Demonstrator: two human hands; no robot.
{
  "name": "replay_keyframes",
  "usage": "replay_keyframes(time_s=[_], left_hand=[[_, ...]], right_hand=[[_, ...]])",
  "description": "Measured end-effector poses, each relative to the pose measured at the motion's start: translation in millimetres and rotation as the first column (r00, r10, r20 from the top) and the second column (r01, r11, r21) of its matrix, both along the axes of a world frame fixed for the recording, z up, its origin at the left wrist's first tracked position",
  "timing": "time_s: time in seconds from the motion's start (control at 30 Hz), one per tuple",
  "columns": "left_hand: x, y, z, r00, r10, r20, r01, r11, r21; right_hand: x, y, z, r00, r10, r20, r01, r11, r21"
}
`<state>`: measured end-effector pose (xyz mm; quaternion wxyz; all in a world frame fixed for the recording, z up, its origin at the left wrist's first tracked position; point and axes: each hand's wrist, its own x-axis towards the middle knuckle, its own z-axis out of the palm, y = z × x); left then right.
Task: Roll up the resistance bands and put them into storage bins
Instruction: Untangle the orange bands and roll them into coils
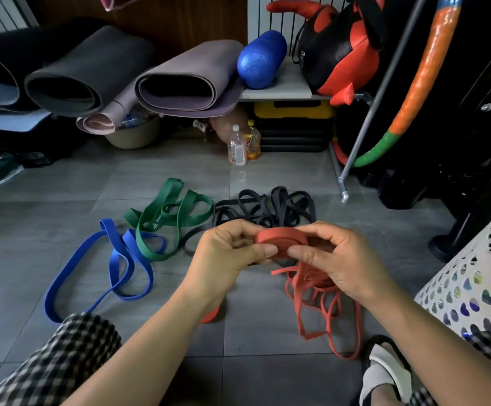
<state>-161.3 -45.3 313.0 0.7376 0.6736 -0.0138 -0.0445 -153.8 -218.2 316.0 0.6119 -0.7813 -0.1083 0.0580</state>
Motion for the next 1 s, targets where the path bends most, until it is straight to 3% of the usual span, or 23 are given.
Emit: replay_keyframes(time_s=[0.17, 0.27, 0.33, 0.37, 0.43, 0.47, 0.53, 0.6, 0.67, 0.77, 0.83, 1.0], left_hand=[[0, -2, -2, 0.997, 0.070, -0.044, -0.077, 0.978, -0.192], [-4, -6, -1, 0.991, 0.004, -0.136, -0.050, 0.939, -0.340], [-4, -4, -2, 0.979, -0.049, -0.199, -0.024, 0.937, -0.350], [-3, -1, -3, 0.980, -0.070, -0.187, 0.011, 0.955, -0.297], [3, 7, -10, 0.995, -0.081, -0.061, 0.082, 0.996, 0.021], [6, 10, -14, 0.995, -0.095, 0.020, 0.088, 0.971, 0.224], [7, 12, -18, 0.977, -0.166, 0.133, 0.076, 0.856, 0.511], [6, 11, -19, 0.964, -0.201, 0.172, 0.053, 0.784, 0.619], [8, 12, -18, 0.973, -0.167, 0.162, 0.048, 0.825, 0.563], [5, 10, -11, 0.995, -0.068, 0.079, 0.042, 0.955, 0.294], [2, 6, -7, 0.998, -0.044, 0.050, 0.037, 0.991, 0.131], [1, 3, -9, 0.999, 0.026, -0.024, -0.031, 0.971, -0.238]], right_hand=[[-3, 6, 1, 0.998, -0.060, -0.023, 0.062, 0.992, 0.107], [-4, 10, -5, 0.997, -0.070, -0.024, 0.073, 0.983, 0.166], [-4, 10, -7, 0.998, -0.051, -0.034, 0.056, 0.988, 0.146], [-3, 8, -6, 0.999, -0.038, -0.026, 0.041, 0.995, 0.094], [0, 1, -7, 0.998, -0.030, 0.054, 0.037, 0.990, -0.135], [1, -2, -8, 0.990, -0.010, 0.143, 0.054, 0.950, -0.308], [2, -3, -9, 0.932, 0.104, 0.347, 0.138, 0.782, -0.608], [1, 0, -9, 0.878, 0.191, 0.438, 0.192, 0.698, -0.690], [-1, 3, -8, 0.913, 0.147, 0.381, 0.143, 0.758, -0.637], [2, 3, -1, 0.998, 0.029, 0.059, -0.015, 0.975, -0.222], [5, 1, 1, 0.997, 0.022, -0.075, -0.021, 1.000, 0.010], [4, 7, 1, 0.987, -0.036, -0.158, 0.067, 0.979, 0.195]])
